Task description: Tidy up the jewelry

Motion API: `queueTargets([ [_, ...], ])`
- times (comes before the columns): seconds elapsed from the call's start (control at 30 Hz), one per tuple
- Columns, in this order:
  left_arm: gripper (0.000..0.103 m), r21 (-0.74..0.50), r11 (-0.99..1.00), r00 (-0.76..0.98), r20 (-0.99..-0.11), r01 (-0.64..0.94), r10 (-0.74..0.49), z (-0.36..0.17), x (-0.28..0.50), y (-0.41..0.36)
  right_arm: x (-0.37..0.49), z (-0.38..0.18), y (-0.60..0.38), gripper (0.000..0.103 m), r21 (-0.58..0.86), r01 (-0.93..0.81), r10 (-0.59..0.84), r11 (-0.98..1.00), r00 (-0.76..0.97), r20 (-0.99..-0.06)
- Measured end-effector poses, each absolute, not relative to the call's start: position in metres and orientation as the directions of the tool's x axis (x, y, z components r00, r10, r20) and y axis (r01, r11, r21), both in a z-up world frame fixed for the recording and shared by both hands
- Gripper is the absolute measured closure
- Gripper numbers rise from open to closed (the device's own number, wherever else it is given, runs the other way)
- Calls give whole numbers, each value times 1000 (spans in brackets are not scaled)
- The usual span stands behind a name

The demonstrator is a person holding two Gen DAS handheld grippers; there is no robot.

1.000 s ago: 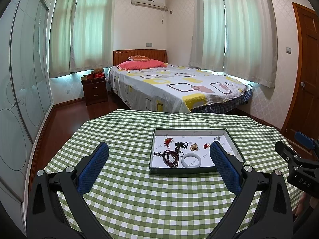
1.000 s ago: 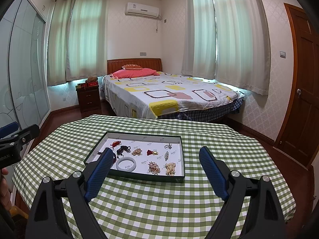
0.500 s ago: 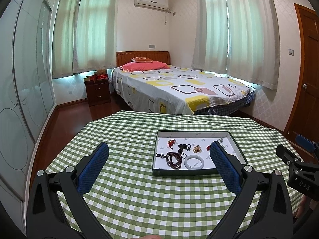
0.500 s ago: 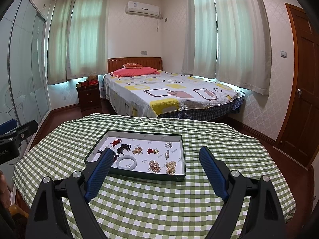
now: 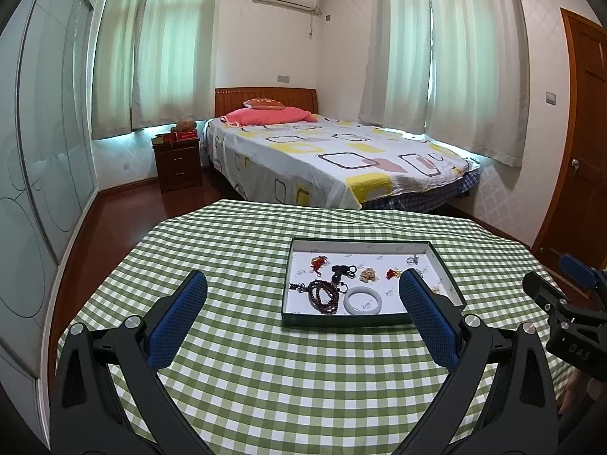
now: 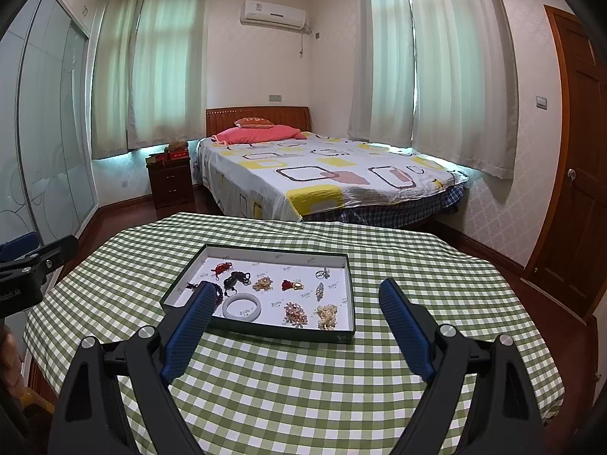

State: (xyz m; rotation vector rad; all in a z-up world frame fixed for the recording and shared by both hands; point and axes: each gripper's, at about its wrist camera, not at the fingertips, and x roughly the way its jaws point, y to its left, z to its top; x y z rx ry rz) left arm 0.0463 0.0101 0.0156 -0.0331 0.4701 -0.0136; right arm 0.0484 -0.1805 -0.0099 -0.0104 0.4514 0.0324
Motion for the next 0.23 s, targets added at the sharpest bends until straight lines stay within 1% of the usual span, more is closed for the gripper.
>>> queueTargets([
  [0.23,5,-41,999,868,-496,-8,-13,1,62,16,57,-17,-186,18,1,-24,22,1000,891,-453],
])
